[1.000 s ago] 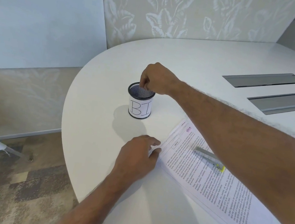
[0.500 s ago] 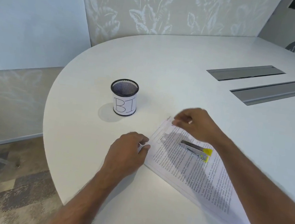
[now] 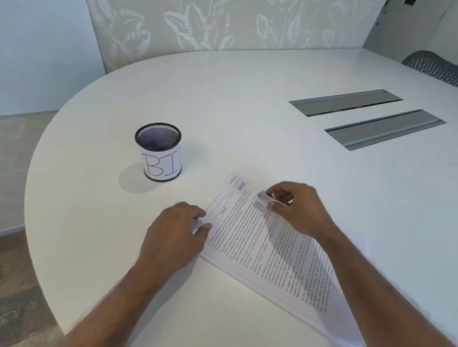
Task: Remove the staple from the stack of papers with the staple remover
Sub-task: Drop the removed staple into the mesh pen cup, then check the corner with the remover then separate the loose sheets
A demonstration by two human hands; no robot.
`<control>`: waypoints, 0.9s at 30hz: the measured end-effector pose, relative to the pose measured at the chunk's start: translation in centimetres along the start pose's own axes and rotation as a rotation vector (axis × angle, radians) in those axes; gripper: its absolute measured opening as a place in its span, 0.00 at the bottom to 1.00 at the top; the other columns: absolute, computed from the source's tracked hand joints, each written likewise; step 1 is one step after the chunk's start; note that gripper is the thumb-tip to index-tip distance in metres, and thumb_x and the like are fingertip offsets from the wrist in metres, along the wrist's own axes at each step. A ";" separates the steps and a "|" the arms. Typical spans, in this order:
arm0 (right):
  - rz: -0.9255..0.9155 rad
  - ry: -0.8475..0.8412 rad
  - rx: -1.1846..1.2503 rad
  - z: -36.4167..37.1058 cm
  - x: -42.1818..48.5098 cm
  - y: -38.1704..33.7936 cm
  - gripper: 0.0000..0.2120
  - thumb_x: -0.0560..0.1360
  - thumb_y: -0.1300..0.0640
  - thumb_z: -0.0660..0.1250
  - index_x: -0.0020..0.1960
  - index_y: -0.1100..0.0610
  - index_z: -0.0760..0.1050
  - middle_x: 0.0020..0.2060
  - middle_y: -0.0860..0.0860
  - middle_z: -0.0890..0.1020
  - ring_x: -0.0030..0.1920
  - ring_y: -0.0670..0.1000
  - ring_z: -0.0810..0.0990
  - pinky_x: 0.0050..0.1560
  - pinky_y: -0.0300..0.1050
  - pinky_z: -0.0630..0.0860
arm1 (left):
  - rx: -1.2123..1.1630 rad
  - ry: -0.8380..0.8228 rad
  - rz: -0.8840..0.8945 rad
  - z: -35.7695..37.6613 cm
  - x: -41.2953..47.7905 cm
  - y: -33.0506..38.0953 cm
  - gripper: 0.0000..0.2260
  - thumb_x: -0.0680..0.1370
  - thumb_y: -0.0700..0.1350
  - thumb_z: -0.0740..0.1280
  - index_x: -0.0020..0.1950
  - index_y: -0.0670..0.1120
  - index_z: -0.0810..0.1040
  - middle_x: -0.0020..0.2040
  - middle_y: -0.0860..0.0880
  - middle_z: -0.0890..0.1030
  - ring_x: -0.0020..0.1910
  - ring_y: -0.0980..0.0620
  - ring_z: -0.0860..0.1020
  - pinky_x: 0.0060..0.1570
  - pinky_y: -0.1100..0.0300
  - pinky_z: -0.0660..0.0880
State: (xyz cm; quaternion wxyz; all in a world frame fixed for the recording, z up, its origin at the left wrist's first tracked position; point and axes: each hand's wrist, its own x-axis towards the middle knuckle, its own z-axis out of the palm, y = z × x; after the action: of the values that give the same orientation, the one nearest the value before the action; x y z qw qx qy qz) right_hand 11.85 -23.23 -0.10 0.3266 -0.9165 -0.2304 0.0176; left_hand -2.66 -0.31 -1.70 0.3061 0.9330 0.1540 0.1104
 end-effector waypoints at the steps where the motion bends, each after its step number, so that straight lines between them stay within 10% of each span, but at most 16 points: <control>1: 0.010 0.045 -0.021 -0.2 0.7 0.2 0.09 0.71 0.58 0.75 0.50 0.50 0.83 0.42 0.47 0.84 0.39 0.45 0.80 0.37 0.29 0.71 | 0.002 -0.001 -0.003 0.0 0.0 0.0 0.13 0.78 0.51 0.70 0.60 0.49 0.83 0.56 0.53 0.83 0.45 0.58 0.74 0.48 0.61 0.69; 14: 0.120 0.124 -0.163 -0.7 4.2 2.0 0.15 0.71 0.54 0.74 0.58 0.48 0.82 0.54 0.47 0.84 0.54 0.50 0.81 0.55 0.46 0.76 | 0.070 -0.059 -0.019 -0.2 0.8 0.4 0.15 0.78 0.52 0.70 0.61 0.48 0.82 0.57 0.51 0.83 0.48 0.56 0.76 0.49 0.60 0.70; 20: 0.166 0.509 0.157 -2.5 -1.9 2.5 0.13 0.76 0.52 0.71 0.59 0.55 0.79 0.53 0.51 0.84 0.53 0.52 0.81 0.53 0.40 0.71 | 0.034 -0.109 -0.039 -0.7 2.0 0.5 0.15 0.77 0.52 0.71 0.62 0.48 0.82 0.58 0.51 0.84 0.46 0.56 0.77 0.49 0.61 0.69; 27: 0.283 0.173 -0.179 -1.9 -9.6 4.2 0.30 0.70 0.43 0.75 0.68 0.54 0.75 0.70 0.56 0.74 0.71 0.55 0.70 0.71 0.47 0.62 | 0.044 -0.205 -0.052 -0.1 4.0 1.7 0.27 0.76 0.54 0.72 0.72 0.45 0.73 0.66 0.46 0.80 0.65 0.47 0.78 0.64 0.48 0.75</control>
State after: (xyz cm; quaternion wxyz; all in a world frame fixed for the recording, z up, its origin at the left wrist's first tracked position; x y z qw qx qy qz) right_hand 5.34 -31.34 -2.32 0.2564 -0.9633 -0.0709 -0.0362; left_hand 1.41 -0.13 -0.16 0.3026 0.9415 0.1482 0.0030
